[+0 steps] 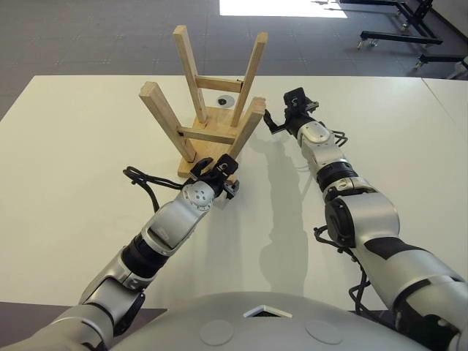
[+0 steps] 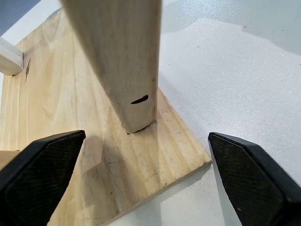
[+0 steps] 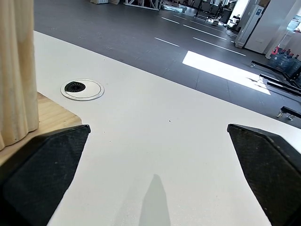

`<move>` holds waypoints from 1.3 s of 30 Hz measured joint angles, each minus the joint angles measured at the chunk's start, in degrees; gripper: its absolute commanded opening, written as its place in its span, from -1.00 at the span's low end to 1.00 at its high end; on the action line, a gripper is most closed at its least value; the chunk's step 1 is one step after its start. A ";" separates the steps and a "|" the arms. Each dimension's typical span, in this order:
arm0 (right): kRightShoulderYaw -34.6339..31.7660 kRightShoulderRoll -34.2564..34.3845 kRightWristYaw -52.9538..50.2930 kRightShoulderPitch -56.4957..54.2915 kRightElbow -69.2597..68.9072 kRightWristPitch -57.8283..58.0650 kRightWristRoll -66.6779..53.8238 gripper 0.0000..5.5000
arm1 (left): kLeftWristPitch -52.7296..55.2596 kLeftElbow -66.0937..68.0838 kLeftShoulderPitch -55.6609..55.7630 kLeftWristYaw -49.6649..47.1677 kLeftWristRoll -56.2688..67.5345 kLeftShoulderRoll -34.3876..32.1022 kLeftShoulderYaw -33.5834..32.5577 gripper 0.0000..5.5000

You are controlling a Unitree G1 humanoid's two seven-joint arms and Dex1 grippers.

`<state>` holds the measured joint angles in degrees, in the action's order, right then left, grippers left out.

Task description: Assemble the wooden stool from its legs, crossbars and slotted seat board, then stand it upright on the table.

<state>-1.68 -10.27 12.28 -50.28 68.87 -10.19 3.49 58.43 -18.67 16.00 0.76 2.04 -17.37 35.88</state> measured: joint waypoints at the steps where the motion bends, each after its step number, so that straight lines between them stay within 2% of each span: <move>1: 0.00 0.00 0.00 0.00 -0.01 -0.01 0.00 0.96 | -0.43 -0.14 -0.20 0.53 -0.38 -0.43 -0.04 0.76; 6: -0.01 -0.15 0.01 0.03 -0.10 -0.32 0.01 0.96 | -2.02 -2.02 -3.16 2.56 -2.28 -4.10 -3.46 0.76; 11: 0.04 -0.25 0.57 0.17 -0.52 -0.65 0.01 0.96 | -4.40 -4.79 -9.28 3.75 -3.12 -7.95 -10.33 0.76; 16: 0.03 -1.84 2.55 1.54 -2.29 -0.86 -0.02 0.96 | -8.81 -4.30 -18.52 5.35 -2.73 -13.32 -24.39 0.76; 21: 0.16 -2.68 6.22 3.48 -4.40 -0.92 -0.16 0.96 | -12.60 2.81 -18.33 6.03 -2.92 -14.86 -33.14 0.76; 24: 0.44 -2.13 9.17 5.61 -6.35 -0.40 -0.83 0.96 | -12.55 -1.34 -18.82 15.64 8.67 -11.16 -37.58 0.76; 26: -0.04 -1.21 10.71 7.30 -6.85 1.53 -2.25 0.96 | -12.75 -4.21 -18.03 20.74 15.38 -11.13 -44.61 0.76; 30: -0.03 0.20 12.90 11.28 -8.77 4.70 -3.62 0.96 | -16.89 -0.95 -20.88 30.06 18.88 -18.76 -55.17 0.76; 33: 1.27 1.45 12.83 12.74 -10.68 5.93 -3.45 0.96 | -20.90 1.83 -26.77 37.64 22.38 -20.60 -62.20 0.76; 36: 2.17 2.58 11.16 13.25 -11.31 6.02 -2.88 0.96 | -25.87 11.85 -25.53 33.77 17.39 -22.69 -64.30 0.76; 39: 2.99 4.14 9.41 13.23 -11.65 6.07 -2.19 0.96 | -32.15 25.42 -19.99 23.32 7.39 -20.33 -57.91 0.76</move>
<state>1.31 -6.13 21.69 -37.04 57.22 -4.12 1.30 26.28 6.75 -3.99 24.08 9.43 -37.70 -22.02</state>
